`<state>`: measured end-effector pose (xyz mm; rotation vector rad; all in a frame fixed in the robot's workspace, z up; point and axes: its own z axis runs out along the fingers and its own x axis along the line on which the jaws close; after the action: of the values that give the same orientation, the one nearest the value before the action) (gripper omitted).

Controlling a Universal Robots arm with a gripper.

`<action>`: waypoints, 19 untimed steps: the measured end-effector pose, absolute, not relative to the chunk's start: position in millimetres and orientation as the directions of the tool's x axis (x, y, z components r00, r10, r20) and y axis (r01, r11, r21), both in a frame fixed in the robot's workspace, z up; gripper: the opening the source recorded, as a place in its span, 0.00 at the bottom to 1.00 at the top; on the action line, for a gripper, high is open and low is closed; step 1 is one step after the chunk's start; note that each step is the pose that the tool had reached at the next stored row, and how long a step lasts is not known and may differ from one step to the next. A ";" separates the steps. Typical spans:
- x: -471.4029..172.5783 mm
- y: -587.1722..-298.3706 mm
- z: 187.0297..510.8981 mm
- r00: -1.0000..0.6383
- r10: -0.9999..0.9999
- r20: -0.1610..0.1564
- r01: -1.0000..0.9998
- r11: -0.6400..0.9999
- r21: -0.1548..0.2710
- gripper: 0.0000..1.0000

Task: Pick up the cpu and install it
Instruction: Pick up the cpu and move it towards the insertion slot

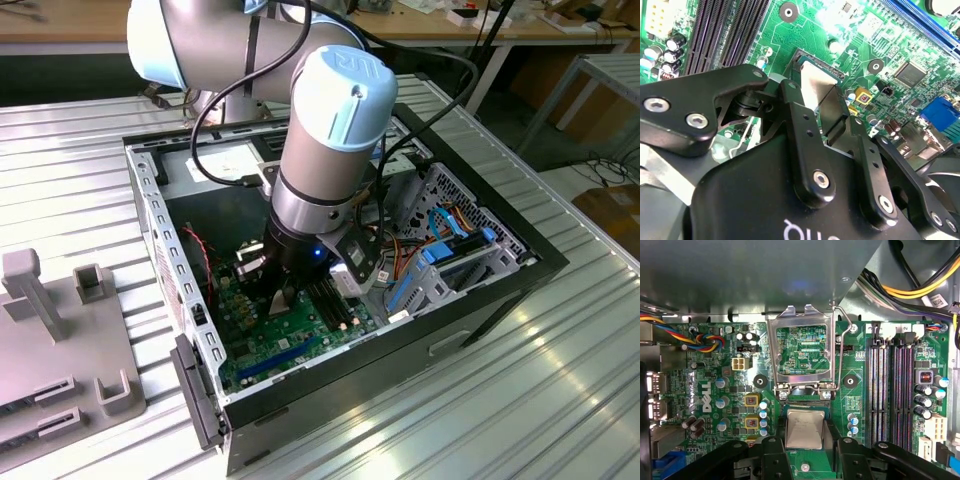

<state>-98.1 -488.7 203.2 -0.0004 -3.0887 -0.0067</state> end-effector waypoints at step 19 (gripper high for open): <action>-99.5 -488.7 204.9 -0.999 -0.010 0.053 -0.010 1.000 0.004 0.42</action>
<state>-99.5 -488.7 204.9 0.0159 -3.0884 -0.0059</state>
